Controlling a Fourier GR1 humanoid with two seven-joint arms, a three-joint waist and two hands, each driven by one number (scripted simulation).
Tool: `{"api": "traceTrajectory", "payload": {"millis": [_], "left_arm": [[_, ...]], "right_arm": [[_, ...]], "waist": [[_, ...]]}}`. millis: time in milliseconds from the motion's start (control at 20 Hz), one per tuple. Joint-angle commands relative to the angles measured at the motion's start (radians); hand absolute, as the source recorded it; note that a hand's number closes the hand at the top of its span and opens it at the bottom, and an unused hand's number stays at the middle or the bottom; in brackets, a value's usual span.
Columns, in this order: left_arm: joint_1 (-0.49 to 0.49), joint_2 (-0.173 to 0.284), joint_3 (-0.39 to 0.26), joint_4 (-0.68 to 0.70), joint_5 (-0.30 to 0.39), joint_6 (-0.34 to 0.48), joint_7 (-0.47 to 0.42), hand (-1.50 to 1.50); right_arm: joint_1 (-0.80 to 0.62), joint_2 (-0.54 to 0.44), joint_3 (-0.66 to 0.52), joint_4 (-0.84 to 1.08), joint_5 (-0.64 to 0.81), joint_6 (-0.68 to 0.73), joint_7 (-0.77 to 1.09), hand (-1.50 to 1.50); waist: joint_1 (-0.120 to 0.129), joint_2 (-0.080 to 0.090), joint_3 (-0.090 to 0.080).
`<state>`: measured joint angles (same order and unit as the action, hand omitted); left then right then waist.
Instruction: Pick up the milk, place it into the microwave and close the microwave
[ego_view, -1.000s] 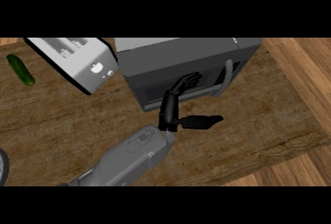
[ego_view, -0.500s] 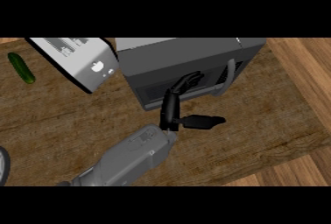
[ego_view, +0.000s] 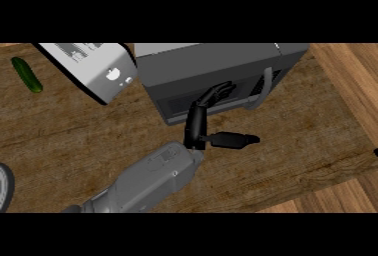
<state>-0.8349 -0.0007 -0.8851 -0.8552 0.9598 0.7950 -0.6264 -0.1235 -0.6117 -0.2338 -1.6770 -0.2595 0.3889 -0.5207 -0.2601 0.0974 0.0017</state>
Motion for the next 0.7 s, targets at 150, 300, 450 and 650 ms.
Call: {"api": "traceTrajectory", "payload": {"millis": [150,300,450,650], "left_arm": [[-0.076,0.001,0.071,0.080,0.048,0.019,-0.013,-1.50],[-0.081,0.001,0.072,0.088,0.063,0.015,-0.020,-1.50],[-0.078,0.001,0.070,0.093,0.077,0.011,-0.032,-1.50],[-0.071,0.001,0.062,0.097,0.086,0.013,-0.054,-1.50]], "right_arm": [[-0.020,0.042,0.028,0.076,-0.145,0.079,0.046,-1.50],[-0.032,0.025,0.019,0.101,-0.171,0.101,0.060,-1.50],[-0.052,0.025,0.021,0.117,-0.201,0.116,0.074,-1.50],[-0.065,0.003,0.003,0.158,-0.237,0.151,0.076,-1.50]], "waist": [[0.004,0.010,-0.002],[-0.002,0.011,-0.002],[0.002,0.010,-0.004],[-0.012,0.015,-0.002]]}}
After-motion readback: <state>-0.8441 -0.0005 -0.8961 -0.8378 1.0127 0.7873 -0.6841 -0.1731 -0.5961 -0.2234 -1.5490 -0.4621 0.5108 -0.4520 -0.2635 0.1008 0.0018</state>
